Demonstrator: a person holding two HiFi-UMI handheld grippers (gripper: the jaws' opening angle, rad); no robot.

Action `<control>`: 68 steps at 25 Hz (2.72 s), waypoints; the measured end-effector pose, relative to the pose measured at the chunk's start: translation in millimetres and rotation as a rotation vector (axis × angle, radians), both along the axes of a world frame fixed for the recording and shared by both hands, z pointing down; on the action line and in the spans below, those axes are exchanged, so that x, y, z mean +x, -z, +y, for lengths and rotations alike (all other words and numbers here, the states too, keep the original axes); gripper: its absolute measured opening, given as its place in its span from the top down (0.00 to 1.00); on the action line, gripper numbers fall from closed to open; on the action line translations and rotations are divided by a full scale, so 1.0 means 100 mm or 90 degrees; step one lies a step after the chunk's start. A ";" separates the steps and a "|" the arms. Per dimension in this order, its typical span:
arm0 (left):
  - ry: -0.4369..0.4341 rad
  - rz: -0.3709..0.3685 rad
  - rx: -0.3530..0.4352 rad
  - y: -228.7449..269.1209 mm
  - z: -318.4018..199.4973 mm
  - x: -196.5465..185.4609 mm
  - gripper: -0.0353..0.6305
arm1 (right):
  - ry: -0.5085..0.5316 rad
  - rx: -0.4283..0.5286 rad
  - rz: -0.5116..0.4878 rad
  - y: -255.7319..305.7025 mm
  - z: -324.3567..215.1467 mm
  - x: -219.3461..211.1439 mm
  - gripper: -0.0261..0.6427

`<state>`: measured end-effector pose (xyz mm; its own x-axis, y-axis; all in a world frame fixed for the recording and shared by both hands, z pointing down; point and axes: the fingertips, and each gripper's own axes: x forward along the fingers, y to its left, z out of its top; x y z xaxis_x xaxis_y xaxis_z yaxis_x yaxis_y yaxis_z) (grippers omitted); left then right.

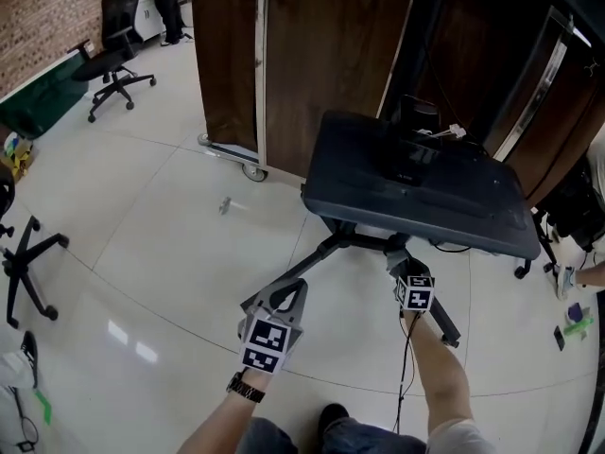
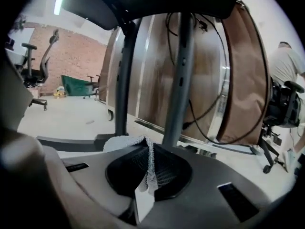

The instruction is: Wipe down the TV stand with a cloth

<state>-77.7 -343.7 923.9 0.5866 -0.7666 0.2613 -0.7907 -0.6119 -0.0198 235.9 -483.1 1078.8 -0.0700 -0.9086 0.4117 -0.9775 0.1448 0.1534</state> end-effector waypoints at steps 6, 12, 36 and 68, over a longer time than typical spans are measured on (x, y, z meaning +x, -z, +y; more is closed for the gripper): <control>0.042 -0.009 -0.009 -0.08 0.05 -0.42 0.91 | 0.151 -0.006 0.033 -0.01 -0.48 -1.16 0.95; 0.104 -0.017 -0.034 -0.33 0.21 -1.02 0.91 | 0.269 -0.061 -0.002 -0.64 -0.28 -2.54 0.95; -0.073 -0.027 -0.051 -0.33 0.04 0.75 0.91 | -0.029 0.002 -0.067 -0.14 -0.01 0.40 0.95; -0.124 0.014 -0.026 7.58 2.82 0.74 0.91 | 0.014 0.173 -0.272 8.86 4.87 -0.76 0.95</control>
